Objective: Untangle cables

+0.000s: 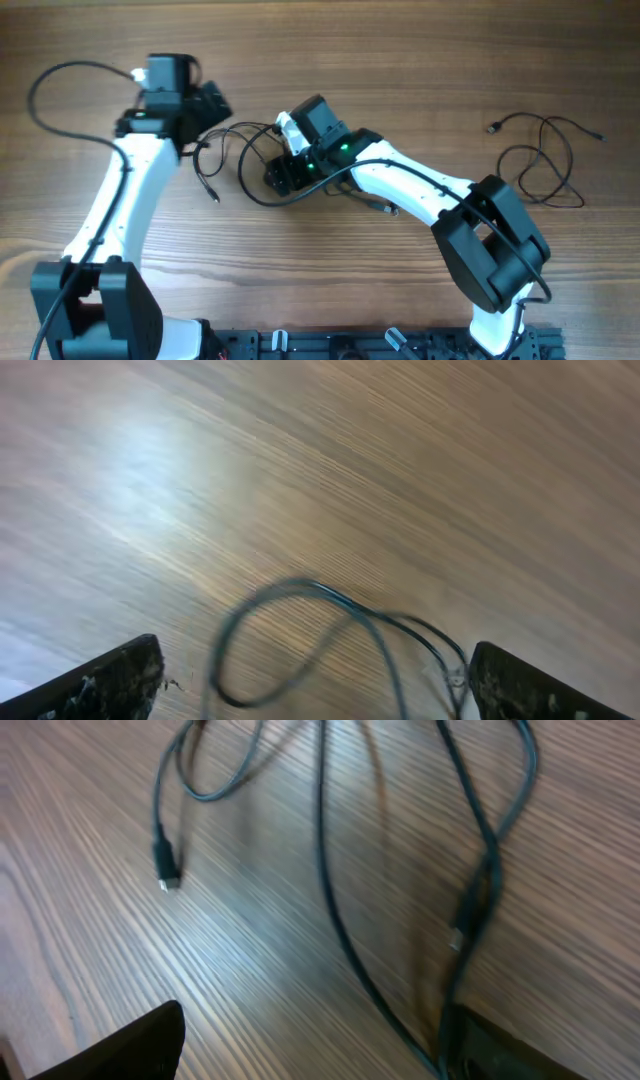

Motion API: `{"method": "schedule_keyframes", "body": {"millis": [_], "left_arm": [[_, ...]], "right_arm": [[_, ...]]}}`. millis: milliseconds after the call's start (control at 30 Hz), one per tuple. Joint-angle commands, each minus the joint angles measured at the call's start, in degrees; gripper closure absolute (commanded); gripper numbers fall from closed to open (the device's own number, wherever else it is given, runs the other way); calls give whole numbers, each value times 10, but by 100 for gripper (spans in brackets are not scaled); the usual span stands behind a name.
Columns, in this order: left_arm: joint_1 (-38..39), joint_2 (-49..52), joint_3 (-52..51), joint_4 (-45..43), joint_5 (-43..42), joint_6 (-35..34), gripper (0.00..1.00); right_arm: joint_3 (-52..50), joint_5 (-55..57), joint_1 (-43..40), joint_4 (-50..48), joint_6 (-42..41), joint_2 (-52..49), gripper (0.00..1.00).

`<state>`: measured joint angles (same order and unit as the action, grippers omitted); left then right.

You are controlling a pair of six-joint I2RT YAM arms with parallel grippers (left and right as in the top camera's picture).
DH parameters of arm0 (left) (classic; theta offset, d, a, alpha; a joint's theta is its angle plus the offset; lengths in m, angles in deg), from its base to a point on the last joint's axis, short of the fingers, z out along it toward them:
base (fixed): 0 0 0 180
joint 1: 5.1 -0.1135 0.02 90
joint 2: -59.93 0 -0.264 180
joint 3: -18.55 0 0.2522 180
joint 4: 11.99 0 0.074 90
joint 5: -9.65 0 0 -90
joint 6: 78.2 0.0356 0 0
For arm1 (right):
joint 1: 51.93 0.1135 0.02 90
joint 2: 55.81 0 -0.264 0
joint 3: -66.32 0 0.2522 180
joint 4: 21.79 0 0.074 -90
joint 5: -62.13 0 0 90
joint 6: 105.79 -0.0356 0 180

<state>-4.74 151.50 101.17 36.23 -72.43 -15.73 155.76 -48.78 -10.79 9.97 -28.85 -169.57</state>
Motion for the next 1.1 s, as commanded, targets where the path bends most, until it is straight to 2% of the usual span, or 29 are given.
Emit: {"method": "schedule_keyframes", "body": {"millis": [0, 133, 300, 433, 500, 667, 800, 900, 967, 1067], "left_arm": [[-63, 2, 2, 10, -32, -2, 0], [-100, 2, 2, 31, -32, -1, 0], [-103, 2, 2, 31, -32, -1, 0], [-103, 2, 2, 31, -32, -1, 0], [-103, 2, 2, 31, -32, -1, 0], [-103, 2, 2, 31, -32, -1, 0], [-103, 2, 2, 31, -32, -1, 0], [-103, 2, 2, 31, -32, -1, 0], [-103, 2, 2, 31, -32, -1, 0], [-103, 2, 2, 31, -32, -1, 0]], "right_arm": [[4, 3, 14, -56, 11, -25, 22], [4, 22, 21, -114, 11, -50, 38], [4, 144, 21, -144, 11, -69, 36], [4, 210, 20, -173, 10, -69, 39], [4, 219, 20, -145, 11, -69, 41], [4, 218, 20, -4, 11, -69, 41], [4, 256, 20, 28, 11, -69, 51], [4, 267, 19, 48, 66, -66, 40], [5, 265, 20, 64, 134, -42, 36], [5, 265, 20, 69, 169, -8, 35]]}}
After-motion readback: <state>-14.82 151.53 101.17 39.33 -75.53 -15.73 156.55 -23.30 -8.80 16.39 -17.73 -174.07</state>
